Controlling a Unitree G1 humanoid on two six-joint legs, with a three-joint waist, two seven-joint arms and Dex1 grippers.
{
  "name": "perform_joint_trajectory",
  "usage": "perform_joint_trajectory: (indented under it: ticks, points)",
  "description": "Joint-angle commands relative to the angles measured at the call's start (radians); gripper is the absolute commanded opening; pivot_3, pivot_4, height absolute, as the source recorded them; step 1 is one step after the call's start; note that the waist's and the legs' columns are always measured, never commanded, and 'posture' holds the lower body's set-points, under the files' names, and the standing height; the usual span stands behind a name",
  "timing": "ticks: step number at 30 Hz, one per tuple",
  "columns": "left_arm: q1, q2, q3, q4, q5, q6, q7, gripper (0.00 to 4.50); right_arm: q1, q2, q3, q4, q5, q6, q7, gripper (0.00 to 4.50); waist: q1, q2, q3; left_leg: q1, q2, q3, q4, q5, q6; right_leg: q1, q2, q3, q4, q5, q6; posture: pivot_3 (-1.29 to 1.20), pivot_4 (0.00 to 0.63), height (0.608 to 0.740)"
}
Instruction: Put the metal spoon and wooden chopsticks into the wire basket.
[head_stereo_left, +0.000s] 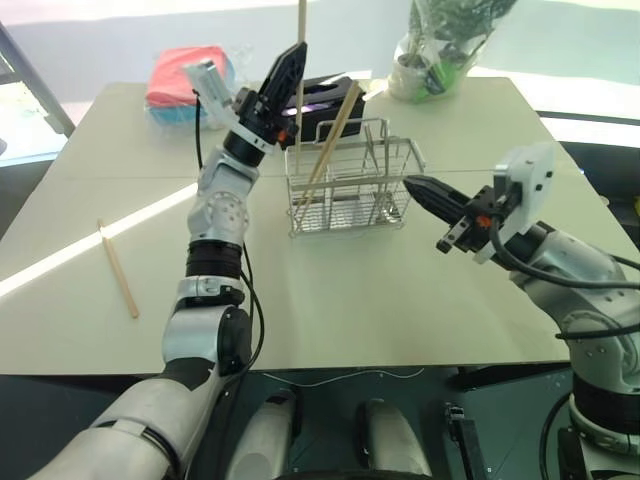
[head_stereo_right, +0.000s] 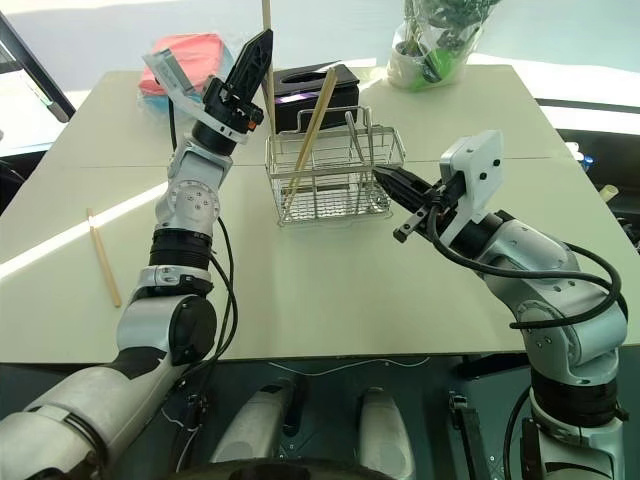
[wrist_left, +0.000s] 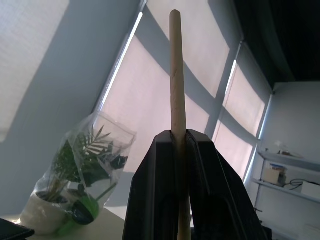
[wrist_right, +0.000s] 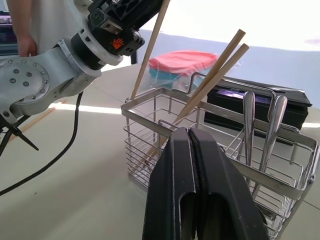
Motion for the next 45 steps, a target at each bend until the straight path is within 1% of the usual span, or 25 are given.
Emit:
perform_joint_trajectory:
  ticks: [1, 6, 12, 24, 29, 32, 34, 36, 38, 45]
  points:
    - [-0.014, -0.026, -0.006, 0.003, 0.025, -0.087, 0.019, 0.03, -0.011, 0.004, -0.008, -0.040, 0.006, -0.020, -0.007, 0.00, 0.002, 0.000, 0.000, 0.000, 0.000, 0.000, 0.000, 0.000, 0.000, 0.000, 0.000, 0.000, 0.000, 0.000, 0.000, 0.00, 0.150, 0.740]
    - [0.029, -0.063, -0.033, 0.038, 0.079, -0.178, 0.010, 0.03, -0.015, 0.002, -0.008, -0.037, 0.008, -0.016, -0.004, 0.00, 0.001, 0.000, 0.000, 0.000, 0.000, 0.000, 0.001, 0.000, 0.000, 0.000, 0.000, 0.000, 0.000, 0.000, 0.000, 0.00, 0.150, 0.740]
    - [0.077, -0.086, -0.071, 0.038, 0.137, -0.256, 0.013, 0.03, -0.020, 0.002, -0.011, -0.031, 0.012, -0.016, -0.003, 0.00, 0.001, 0.000, 0.000, 0.000, 0.000, 0.000, 0.001, 0.000, 0.000, 0.000, 0.000, 0.000, 0.000, 0.000, 0.000, 0.00, 0.150, 0.740]
    - [0.092, -0.094, -0.096, 0.064, 0.212, -0.399, 0.065, 0.03, -0.019, 0.023, -0.002, -0.026, 0.007, -0.024, -0.008, 0.00, 0.001, 0.000, 0.000, 0.000, 0.000, 0.000, 0.001, 0.000, 0.000, 0.000, 0.000, 0.000, 0.000, 0.000, 0.000, 0.00, 0.150, 0.740]
    - [0.106, -0.103, -0.105, 0.070, 0.229, -0.421, 0.083, 0.03, -0.025, 0.024, -0.005, -0.020, 0.005, -0.025, -0.006, 0.00, 0.001, 0.000, 0.000, 0.000, 0.000, 0.000, 0.001, 0.000, 0.000, 0.000, 0.000, 0.000, 0.000, 0.000, 0.000, 0.00, 0.150, 0.740]
    - [0.114, -0.106, -0.109, 0.067, 0.229, -0.418, 0.080, 1.26, -0.029, 0.022, -0.006, -0.016, 0.004, -0.026, -0.004, 0.00, 0.001, 0.000, 0.000, 0.000, 0.000, 0.000, 0.001, 0.000, 0.000, 0.000, 0.000, 0.000, 0.000, 0.000, 0.000, 0.00, 0.150, 0.740]
    - [0.117, -0.105, -0.113, 0.064, 0.232, -0.421, 0.084, 2.24, -0.031, 0.021, -0.006, -0.013, 0.003, -0.026, -0.003, 0.00, 0.002, 0.000, 0.000, 0.000, 0.000, 0.000, 0.001, 0.000, 0.000, 0.000, 0.000, 0.000, 0.001, 0.000, 0.000, 0.00, 0.150, 0.740]
    - [0.118, -0.104, -0.114, 0.062, 0.232, -0.425, 0.086, 3.41, -0.033, 0.020, -0.006, -0.010, 0.001, -0.028, 0.000, 0.00, 0.002, 0.000, 0.000, 0.000, 0.000, 0.000, 0.001, 0.000, 0.000, 0.000, 0.000, 0.000, 0.001, 0.000, 0.000, 0.00, 0.150, 0.740]
    - [0.117, -0.102, -0.116, 0.058, 0.231, -0.424, 0.083, 4.44, -0.034, 0.019, -0.005, -0.007, -0.002, -0.030, 0.002, 0.00, 0.002, 0.000, 0.000, 0.000, 0.000, 0.000, 0.001, 0.000, 0.000, 0.001, 0.000, 0.000, 0.001, 0.000, 0.000, 0.00, 0.150, 0.740]
    - [0.103, -0.090, -0.103, 0.034, 0.207, -0.386, 0.106, 4.44, -0.035, 0.021, -0.002, 0.005, -0.010, -0.038, 0.013, 0.00, 0.001, 0.000, 0.000, 0.000, 0.000, 0.000, 0.001, 0.000, 0.000, 0.001, 0.000, 0.000, 0.001, 0.000, 0.001, 0.00, 0.150, 0.740]
